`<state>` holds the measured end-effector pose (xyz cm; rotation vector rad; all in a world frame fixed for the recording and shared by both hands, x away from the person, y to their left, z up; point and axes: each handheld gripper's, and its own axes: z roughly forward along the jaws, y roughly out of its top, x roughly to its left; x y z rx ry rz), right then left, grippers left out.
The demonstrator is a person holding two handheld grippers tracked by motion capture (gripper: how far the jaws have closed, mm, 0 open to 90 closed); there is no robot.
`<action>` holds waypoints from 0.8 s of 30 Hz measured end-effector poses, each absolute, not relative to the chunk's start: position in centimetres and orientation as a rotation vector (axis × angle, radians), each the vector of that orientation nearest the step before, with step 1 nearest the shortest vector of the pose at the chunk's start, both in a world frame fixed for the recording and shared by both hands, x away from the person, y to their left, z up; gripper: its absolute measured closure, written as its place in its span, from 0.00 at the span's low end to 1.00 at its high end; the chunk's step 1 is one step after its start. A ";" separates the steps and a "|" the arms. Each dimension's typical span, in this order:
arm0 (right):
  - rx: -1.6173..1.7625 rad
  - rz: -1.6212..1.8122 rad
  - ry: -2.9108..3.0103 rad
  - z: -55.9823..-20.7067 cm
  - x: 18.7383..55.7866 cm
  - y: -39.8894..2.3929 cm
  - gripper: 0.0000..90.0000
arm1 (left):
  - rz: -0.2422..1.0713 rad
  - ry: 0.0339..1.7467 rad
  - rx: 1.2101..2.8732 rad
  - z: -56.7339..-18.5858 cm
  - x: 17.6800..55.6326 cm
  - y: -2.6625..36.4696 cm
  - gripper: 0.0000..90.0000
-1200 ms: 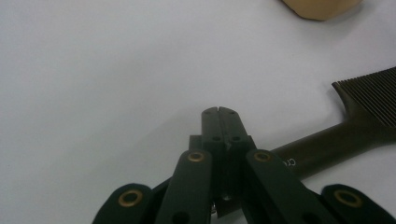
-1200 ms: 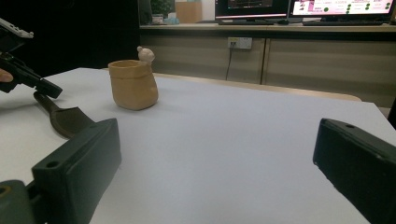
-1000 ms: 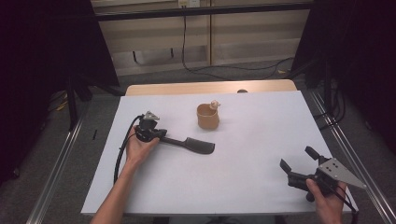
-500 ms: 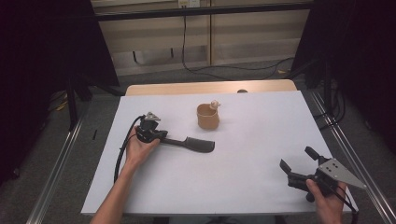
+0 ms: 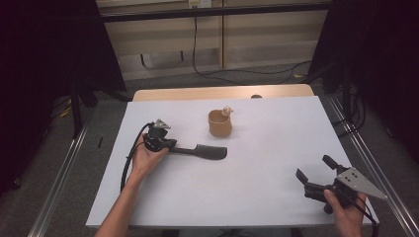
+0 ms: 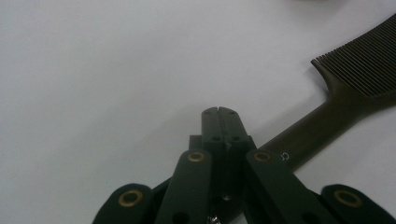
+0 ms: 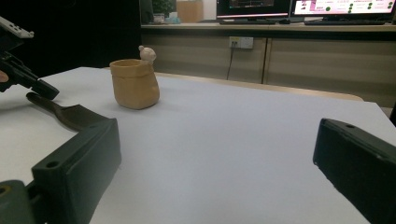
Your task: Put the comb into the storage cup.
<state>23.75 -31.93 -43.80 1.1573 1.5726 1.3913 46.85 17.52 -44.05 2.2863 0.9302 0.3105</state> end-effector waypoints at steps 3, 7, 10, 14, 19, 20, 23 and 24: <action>1.156 1.392 1.573 -43.8 23.7 -31.9 0.00 | 0.303 0.928 2.298 -44.1 46.9 17.7 1.00; 1.158 1.392 1.571 -43.8 23.7 -31.9 0.00 | 0.288 0.919 2.309 -44.2 46.8 17.6 1.00; 1.154 1.392 1.572 -43.8 23.7 -31.9 0.00 | 0.276 0.912 2.313 -44.1 46.8 17.7 1.00; 1.158 1.392 1.571 -43.8 23.7 -31.9 0.00 | 0.267 0.908 2.325 -44.1 46.8 17.8 1.00; 1.155 1.392 1.573 -43.8 23.7 -32.0 0.00 | 0.269 0.901 2.325 -44.0 46.7 17.8 1.00; 1.158 1.393 1.572 -43.8 23.7 -32.0 0.00 | 0.270 0.897 2.330 -44.0 46.7 17.8 1.00; 1.157 1.393 1.572 -43.8 23.7 -32.0 0.00 | 0.265 0.890 2.342 -44.0 46.7 17.7 1.00; 1.155 1.392 1.572 -43.8 23.7 -32.0 0.00 | 0.272 0.885 2.346 -44.0 46.7 17.7 1.00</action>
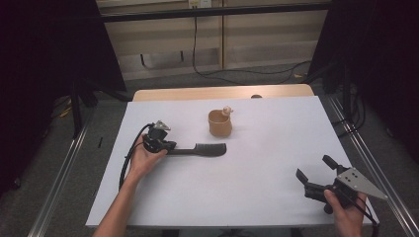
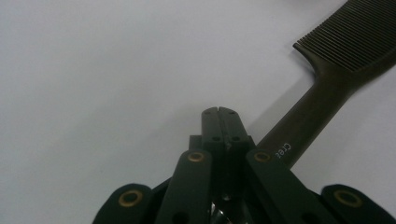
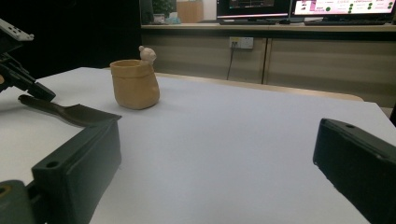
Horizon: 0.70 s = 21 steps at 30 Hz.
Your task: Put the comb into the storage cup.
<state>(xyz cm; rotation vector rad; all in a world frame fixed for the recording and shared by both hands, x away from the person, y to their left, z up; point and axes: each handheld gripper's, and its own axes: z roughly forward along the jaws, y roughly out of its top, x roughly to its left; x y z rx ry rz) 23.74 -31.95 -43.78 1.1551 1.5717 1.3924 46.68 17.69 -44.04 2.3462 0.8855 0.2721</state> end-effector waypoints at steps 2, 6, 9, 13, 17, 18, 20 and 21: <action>1.156 1.392 1.572 -43.8 23.7 -32.0 0.00 | 0.275 0.879 2.352 -44.0 46.7 17.7 1.00; 1.156 1.396 1.571 -43.8 23.7 -32.0 0.00 | 0.269 0.880 2.349 -44.0 46.6 17.7 1.00; 1.156 1.396 1.570 -43.8 23.7 -32.0 0.00 | 0.259 0.878 2.354 -44.0 46.6 17.8 1.00; 1.157 1.394 1.569 -43.8 23.7 -32.0 0.00 | 0.256 0.879 2.354 -44.0 46.6 17.8 1.00; 1.155 1.394 1.571 -43.8 23.7 -32.0 0.00 | 0.249 0.875 2.359 -44.0 46.6 17.9 1.00; 1.156 1.394 1.570 -43.8 23.7 -32.0 0.00 | 0.247 0.876 2.360 -43.9 46.6 17.9 1.00; 1.157 1.393 1.569 -43.8 23.7 -32.0 0.00 | 0.245 0.871 2.366 -43.9 46.6 17.9 1.00; 1.157 1.393 1.569 -43.8 23.7 -32.0 0.00 | 0.244 0.868 2.369 -43.9 46.5 17.9 1.00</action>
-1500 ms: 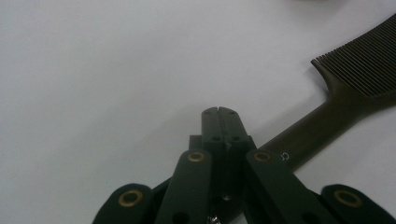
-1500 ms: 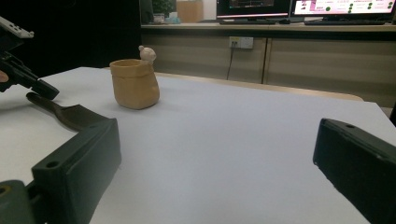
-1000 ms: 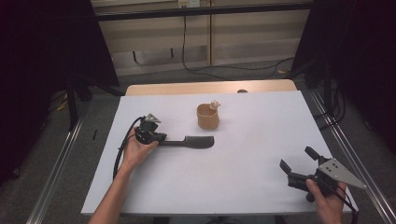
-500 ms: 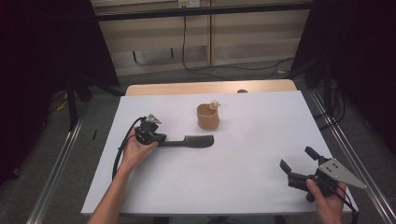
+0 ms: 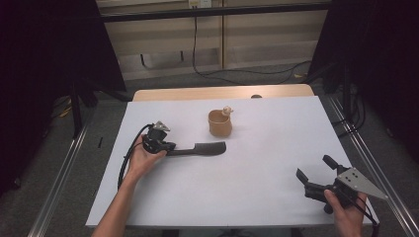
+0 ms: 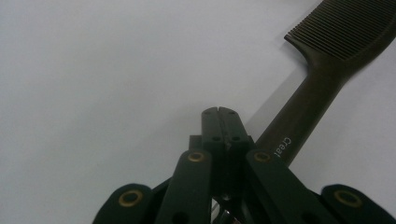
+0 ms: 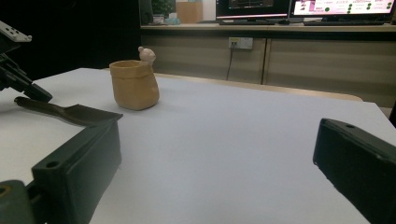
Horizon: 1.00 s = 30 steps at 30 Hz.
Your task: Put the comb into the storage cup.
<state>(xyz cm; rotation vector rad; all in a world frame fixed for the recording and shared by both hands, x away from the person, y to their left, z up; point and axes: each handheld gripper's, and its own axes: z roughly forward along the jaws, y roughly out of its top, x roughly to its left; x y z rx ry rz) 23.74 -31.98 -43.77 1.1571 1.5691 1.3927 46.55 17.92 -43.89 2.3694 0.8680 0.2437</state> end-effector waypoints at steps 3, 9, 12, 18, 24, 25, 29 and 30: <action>1.156 1.394 1.568 -43.8 23.7 -32.0 0.00 | 0.244 0.866 2.373 -43.9 46.5 17.9 1.00; 1.157 1.394 1.569 -43.8 23.7 -32.0 0.00 | 0.227 0.865 2.378 -43.8 46.4 18.0 1.00; 1.157 1.393 1.569 -43.8 23.7 -32.0 0.00 | 0.219 0.866 2.381 -43.8 46.4 17.9 1.00; 1.156 1.393 1.569 -43.8 23.7 -32.0 0.00 | 0.204 0.856 2.395 -43.7 46.3 18.0 1.00; 1.156 1.393 1.571 -43.8 23.7 -32.0 0.00 | 0.200 0.857 2.396 -43.7 46.3 18.0 1.00; 1.155 1.393 1.570 -43.8 23.7 -31.9 0.00 | 0.198 0.857 2.396 -43.7 46.3 18.0 1.00; 1.157 1.392 1.570 -43.8 23.7 -32.0 0.00 | 0.199 0.847 2.401 -43.6 46.3 18.0 1.00; 1.156 1.393 1.570 -43.8 23.7 -32.0 0.00 | 0.200 0.848 2.402 -43.6 46.3 18.0 1.00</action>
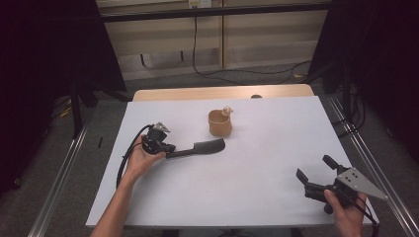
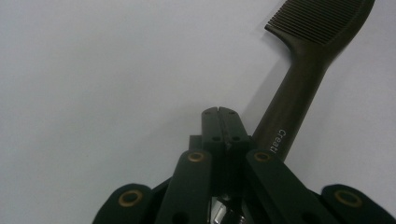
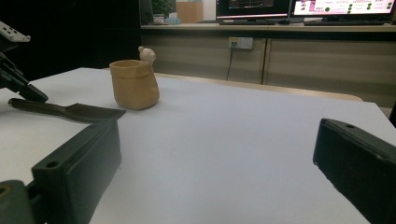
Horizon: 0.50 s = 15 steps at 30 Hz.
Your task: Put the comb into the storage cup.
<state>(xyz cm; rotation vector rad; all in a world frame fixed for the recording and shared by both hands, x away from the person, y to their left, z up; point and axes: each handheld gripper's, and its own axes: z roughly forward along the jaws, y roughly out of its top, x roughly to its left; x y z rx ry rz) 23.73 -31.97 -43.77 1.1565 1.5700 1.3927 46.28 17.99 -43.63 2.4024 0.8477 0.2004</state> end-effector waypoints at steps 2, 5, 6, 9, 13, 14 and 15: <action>1.156 1.392 1.571 -43.8 23.7 -32.0 0.00 | 0.202 0.845 2.407 -43.6 46.2 17.9 1.00; 1.156 1.392 1.572 -43.8 23.7 -32.0 0.00 | 0.193 0.843 2.407 -43.6 46.2 17.9 1.00; 1.157 1.391 1.571 -43.8 23.7 -32.0 0.00 | 0.193 0.842 2.406 -43.6 46.2 17.9 1.00; 1.155 1.391 1.570 -43.8 23.7 -31.9 0.00 | 0.191 0.843 2.407 -43.6 46.2 18.0 1.00; 1.157 1.391 1.568 -43.8 23.7 -32.0 0.00 | 0.183 0.845 2.406 -43.6 46.2 18.0 1.00; 1.158 1.390 1.569 -43.8 23.7 -32.0 0.00 | 0.177 0.849 2.401 -43.6 46.2 18.1 1.00; 1.157 1.390 1.568 -43.8 23.7 -32.0 0.00 | 0.175 0.848 2.401 -43.6 46.2 18.1 1.00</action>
